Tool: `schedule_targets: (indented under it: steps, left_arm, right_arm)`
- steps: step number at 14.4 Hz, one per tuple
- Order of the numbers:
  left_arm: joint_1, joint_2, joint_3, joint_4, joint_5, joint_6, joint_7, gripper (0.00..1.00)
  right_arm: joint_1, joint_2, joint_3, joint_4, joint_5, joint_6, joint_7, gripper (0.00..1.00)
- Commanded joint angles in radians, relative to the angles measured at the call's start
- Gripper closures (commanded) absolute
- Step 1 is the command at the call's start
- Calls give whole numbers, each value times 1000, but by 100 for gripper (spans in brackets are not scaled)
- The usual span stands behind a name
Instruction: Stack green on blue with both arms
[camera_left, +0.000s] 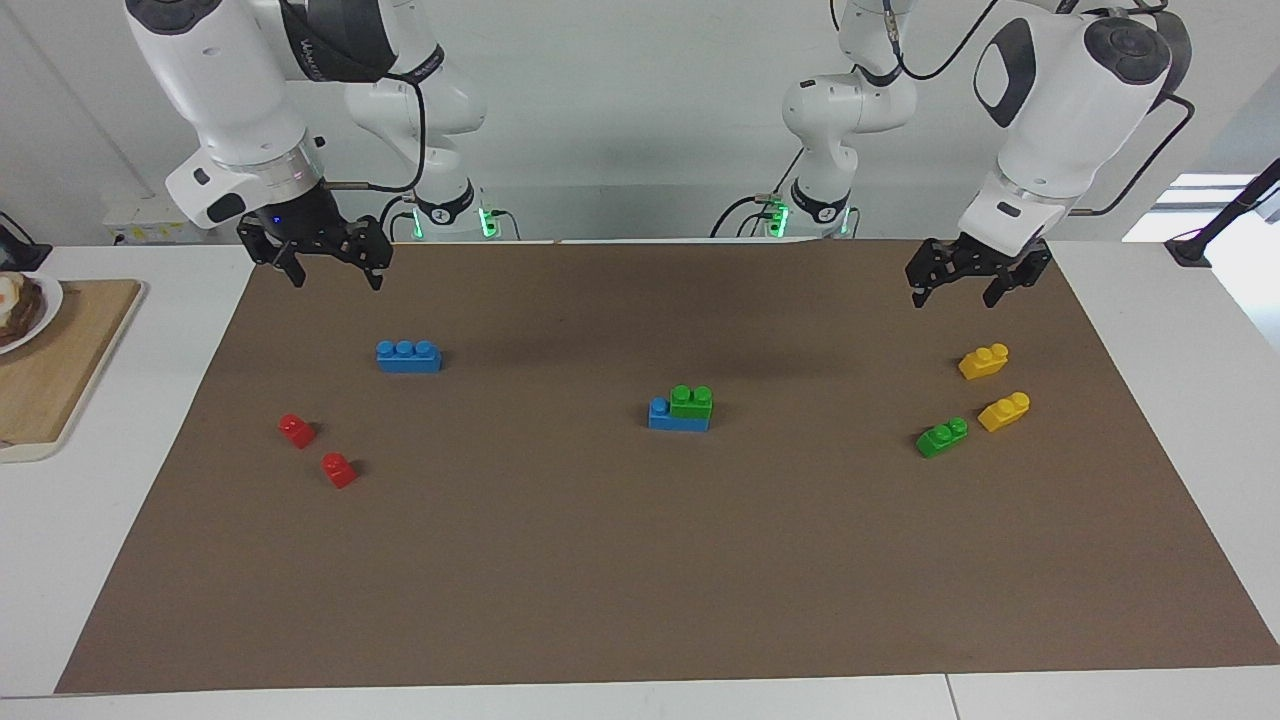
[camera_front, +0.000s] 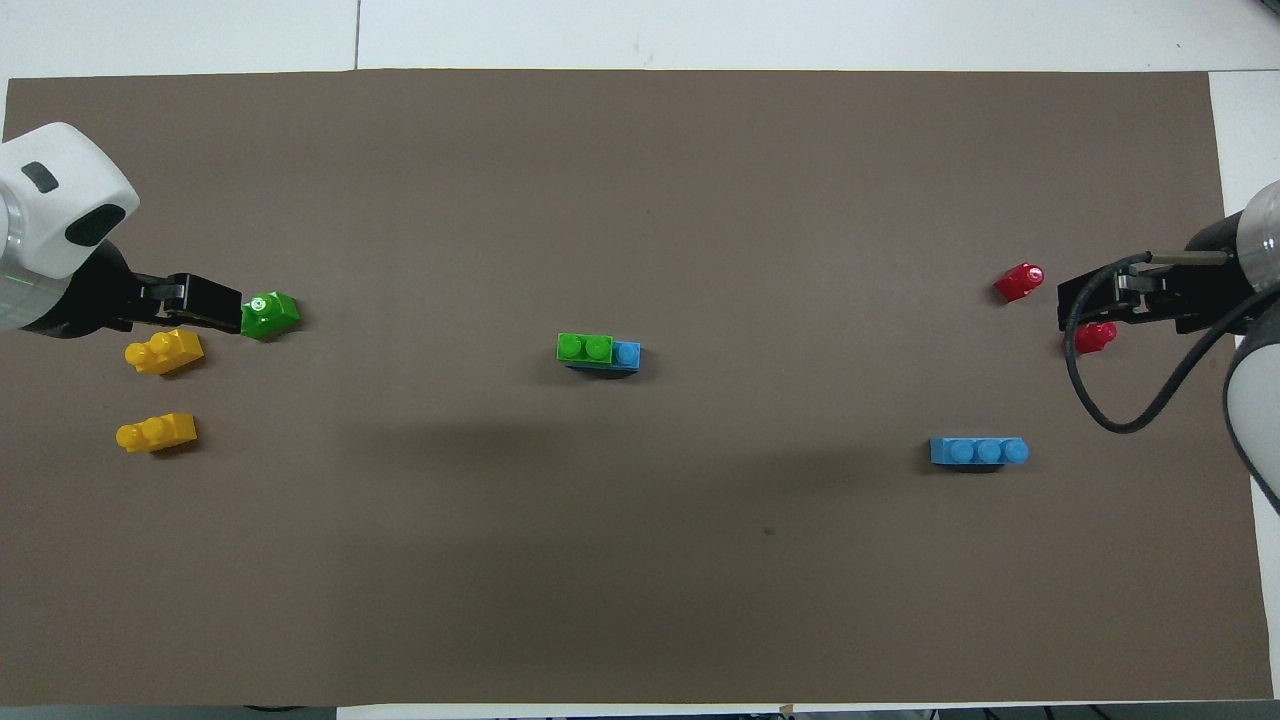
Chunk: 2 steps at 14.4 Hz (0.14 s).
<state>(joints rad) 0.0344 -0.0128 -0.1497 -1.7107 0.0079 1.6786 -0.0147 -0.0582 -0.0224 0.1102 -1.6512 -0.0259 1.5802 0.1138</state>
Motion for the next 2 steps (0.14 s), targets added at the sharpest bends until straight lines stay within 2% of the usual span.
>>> schedule_targets:
  steps: [1,2]
  left_arm:
    - [-5,7,6,19,17,-14,-7,0]
    - [-7,5,6,19,17,-16,-8,0]
  right_arm:
    - [-14,-27,11,-29,-16,7,-20,0]
    - [-14,-27,11,-29,-16,7,-20,0]
